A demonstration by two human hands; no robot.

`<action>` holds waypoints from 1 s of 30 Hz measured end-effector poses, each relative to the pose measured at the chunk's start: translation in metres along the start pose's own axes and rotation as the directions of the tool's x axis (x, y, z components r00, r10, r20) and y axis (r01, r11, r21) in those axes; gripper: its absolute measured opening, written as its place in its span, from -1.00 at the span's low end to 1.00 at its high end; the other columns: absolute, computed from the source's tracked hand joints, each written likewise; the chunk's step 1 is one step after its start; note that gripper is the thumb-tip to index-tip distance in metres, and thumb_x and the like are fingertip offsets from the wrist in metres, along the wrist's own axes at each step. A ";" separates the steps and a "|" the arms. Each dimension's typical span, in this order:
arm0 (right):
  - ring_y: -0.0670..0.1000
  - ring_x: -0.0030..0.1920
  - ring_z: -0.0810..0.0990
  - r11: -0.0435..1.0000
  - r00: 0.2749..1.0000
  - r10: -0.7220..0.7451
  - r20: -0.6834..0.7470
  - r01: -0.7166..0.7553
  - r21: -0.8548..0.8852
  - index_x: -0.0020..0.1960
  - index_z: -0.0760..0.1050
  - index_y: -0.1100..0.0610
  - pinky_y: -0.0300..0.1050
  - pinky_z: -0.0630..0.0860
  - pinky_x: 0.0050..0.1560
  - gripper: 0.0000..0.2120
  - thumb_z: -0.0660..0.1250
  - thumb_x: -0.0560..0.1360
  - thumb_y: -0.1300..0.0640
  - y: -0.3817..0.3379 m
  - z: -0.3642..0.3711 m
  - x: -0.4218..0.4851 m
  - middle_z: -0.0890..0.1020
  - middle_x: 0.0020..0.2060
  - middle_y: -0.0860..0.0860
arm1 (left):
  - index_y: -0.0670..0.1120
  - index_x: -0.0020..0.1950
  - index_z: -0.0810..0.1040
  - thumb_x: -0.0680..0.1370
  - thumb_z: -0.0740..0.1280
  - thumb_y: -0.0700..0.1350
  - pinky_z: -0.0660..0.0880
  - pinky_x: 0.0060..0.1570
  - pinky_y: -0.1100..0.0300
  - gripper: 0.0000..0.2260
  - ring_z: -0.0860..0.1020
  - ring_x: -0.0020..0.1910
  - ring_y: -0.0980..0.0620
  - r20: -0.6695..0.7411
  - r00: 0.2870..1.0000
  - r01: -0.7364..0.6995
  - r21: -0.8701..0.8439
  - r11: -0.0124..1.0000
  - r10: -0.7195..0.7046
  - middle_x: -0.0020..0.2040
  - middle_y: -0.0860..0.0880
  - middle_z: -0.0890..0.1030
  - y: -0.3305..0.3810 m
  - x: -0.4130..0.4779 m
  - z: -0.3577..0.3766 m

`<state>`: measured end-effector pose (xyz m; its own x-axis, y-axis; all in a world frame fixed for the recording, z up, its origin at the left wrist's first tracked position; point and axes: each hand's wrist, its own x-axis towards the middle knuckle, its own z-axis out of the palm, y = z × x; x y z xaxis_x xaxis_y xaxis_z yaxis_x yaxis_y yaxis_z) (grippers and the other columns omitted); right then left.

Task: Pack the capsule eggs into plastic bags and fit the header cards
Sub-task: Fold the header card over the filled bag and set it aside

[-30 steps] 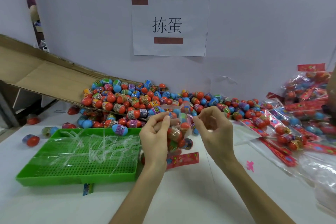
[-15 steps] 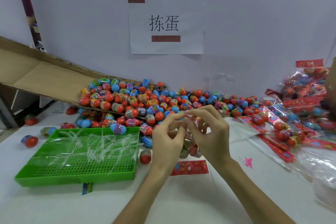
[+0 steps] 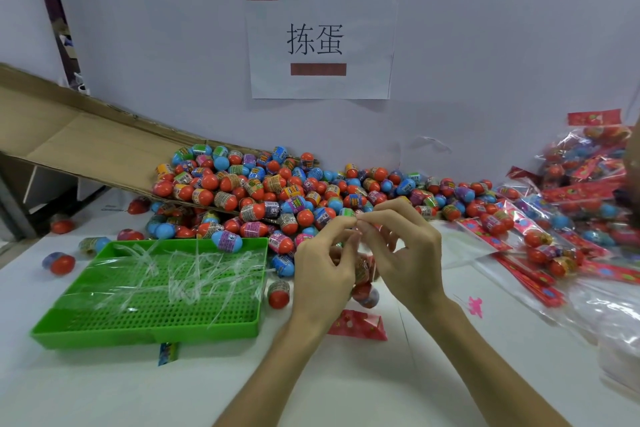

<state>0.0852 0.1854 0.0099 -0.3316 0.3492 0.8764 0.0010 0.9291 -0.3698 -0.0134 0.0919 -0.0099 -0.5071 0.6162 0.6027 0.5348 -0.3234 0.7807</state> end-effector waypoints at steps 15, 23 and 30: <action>-0.05 -0.26 0.58 0.980 0.982 0.186 0.033 -0.188 0.068 -0.10 0.64 0.19 -0.07 0.54 -0.37 -0.96 0.45 0.53 0.25 -0.004 -0.004 0.003 0.63 -0.22 -0.04 | 0.18 0.18 0.61 0.64 0.34 -0.14 0.66 -0.07 0.16 -0.77 0.69 -0.08 0.19 0.037 0.999 -0.012 0.066 0.998 0.010 -0.06 0.31 0.68 -0.001 0.001 0.001; -0.05 -0.24 0.60 0.897 0.914 0.406 -0.013 -0.396 0.199 -0.03 0.61 0.13 -0.16 0.58 -0.25 -0.95 0.40 0.58 0.25 0.001 -0.006 0.006 0.64 -0.22 -0.02 | 0.16 0.13 0.64 0.64 0.35 -0.17 0.69 -0.03 0.02 -0.78 0.71 -0.07 0.16 0.017 0.997 0.078 0.021 0.997 -0.079 -0.04 0.25 0.71 0.002 0.000 0.000; -0.11 -0.38 0.61 0.715 0.725 0.682 -0.094 -0.634 0.295 -0.06 0.62 0.03 -0.27 0.55 -0.38 -0.87 0.36 0.62 0.21 0.021 -0.024 0.015 0.69 -0.29 -0.09 | 0.02 0.03 0.68 0.64 0.34 -0.29 0.68 -0.16 0.02 -0.78 0.73 -0.15 0.08 -0.061 0.976 0.206 -0.054 0.977 -0.209 -0.11 0.15 0.74 -0.001 0.003 -0.002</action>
<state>0.1031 0.2131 0.0231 -0.1512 0.8983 0.4126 -0.0672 0.4071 -0.9109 -0.0167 0.0933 -0.0084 -0.6482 0.6252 0.4347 0.3816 -0.2274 0.8959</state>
